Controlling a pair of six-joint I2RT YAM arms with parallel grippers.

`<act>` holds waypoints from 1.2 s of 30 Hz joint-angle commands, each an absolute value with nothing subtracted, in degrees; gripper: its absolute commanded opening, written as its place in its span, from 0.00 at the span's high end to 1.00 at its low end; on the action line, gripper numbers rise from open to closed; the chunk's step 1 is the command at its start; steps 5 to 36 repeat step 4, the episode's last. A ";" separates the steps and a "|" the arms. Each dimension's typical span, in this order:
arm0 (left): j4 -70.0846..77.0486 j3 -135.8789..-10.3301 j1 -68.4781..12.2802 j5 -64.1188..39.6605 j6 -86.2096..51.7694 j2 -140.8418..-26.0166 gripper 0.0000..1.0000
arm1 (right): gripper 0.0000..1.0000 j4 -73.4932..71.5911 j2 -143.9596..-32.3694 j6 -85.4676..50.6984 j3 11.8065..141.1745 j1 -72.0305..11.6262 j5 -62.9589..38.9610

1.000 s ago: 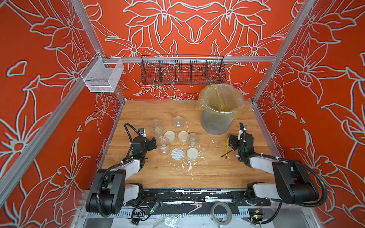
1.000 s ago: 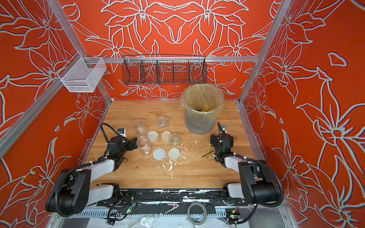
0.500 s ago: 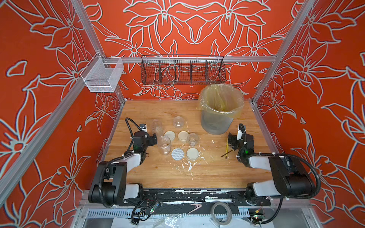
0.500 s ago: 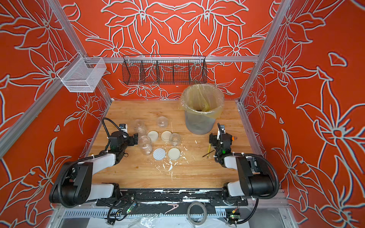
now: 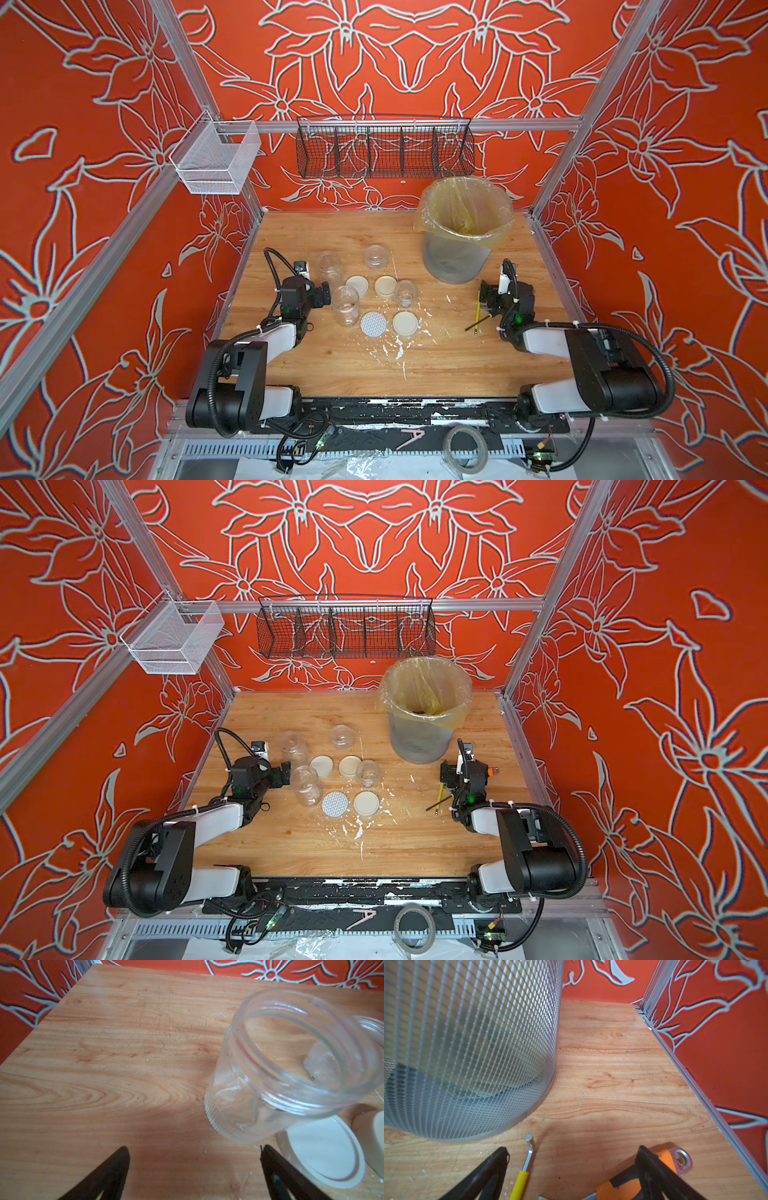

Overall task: Empty moldy tea leaves from jars
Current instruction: Reset both arms

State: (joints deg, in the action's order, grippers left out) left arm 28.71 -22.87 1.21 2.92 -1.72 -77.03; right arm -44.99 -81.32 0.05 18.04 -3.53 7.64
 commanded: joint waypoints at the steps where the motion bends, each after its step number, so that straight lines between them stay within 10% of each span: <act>1: 28.42 -23.20 1.60 3.34 -1.90 -77.19 0.03 | 0.03 -43.88 -81.55 0.68 19.60 -2.56 5.58; 36: 28.48 -23.20 1.66 3.34 -1.93 -77.17 0.03 | 0.03 -44.47 -81.15 0.69 19.17 -2.55 5.60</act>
